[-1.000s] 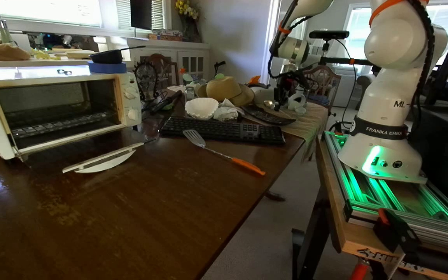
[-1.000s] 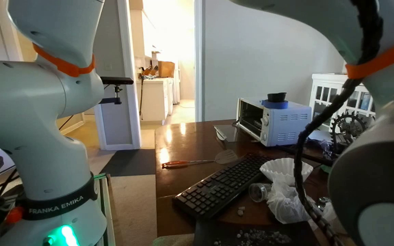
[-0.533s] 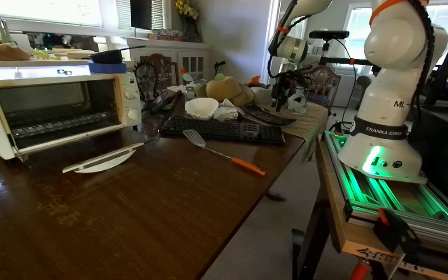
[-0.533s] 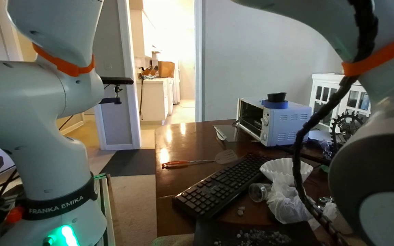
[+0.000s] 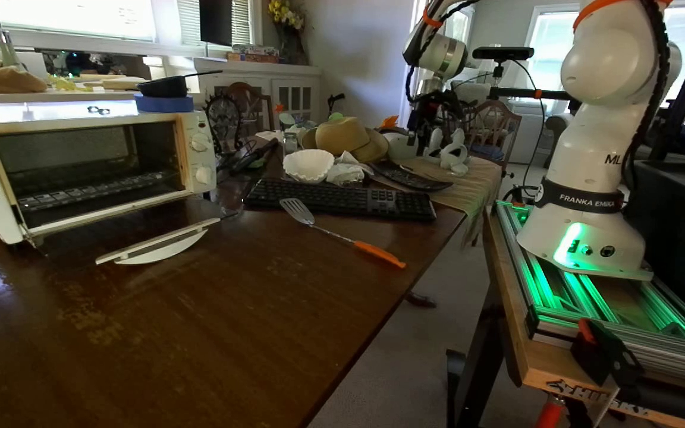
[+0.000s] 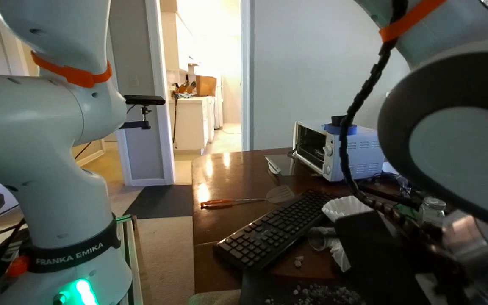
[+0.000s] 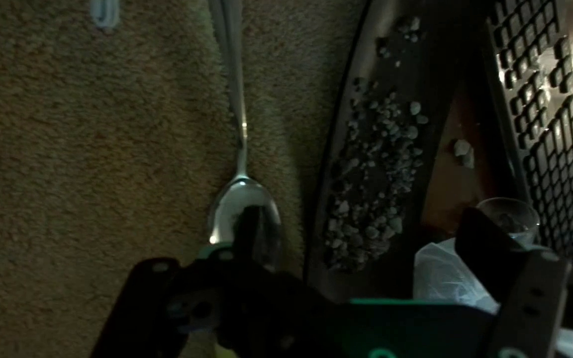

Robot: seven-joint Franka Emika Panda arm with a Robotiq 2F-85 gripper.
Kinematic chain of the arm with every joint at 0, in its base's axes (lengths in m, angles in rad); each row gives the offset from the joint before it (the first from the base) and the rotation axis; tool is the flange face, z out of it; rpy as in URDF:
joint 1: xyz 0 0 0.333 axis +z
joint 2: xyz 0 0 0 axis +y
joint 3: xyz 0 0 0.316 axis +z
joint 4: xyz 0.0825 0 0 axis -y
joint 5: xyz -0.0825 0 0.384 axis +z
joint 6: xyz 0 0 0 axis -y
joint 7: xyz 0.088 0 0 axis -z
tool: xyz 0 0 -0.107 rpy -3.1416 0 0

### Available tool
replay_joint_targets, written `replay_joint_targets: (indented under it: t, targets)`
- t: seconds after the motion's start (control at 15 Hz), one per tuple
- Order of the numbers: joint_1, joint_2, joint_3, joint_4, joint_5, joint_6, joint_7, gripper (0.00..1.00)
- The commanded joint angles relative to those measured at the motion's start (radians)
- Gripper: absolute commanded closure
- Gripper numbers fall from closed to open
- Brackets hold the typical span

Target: Transfer a spoonful of contents from the black plate to the table

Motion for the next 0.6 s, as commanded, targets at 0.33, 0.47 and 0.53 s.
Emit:
replay_joint_targets:
  t: [0.33, 0.47, 0.53]
  targets:
    - [0.265, -0.347, -0.024, -0.239, -0.366, 0.184, 0.528, 0.00]
    - [0.307, -0.457, -0.009, -0.298, -0.514, 0.204, 0.672, 0.00]
    - [0.320, -0.514, 0.002, -0.333, -0.583, 0.219, 0.741, 0.00]
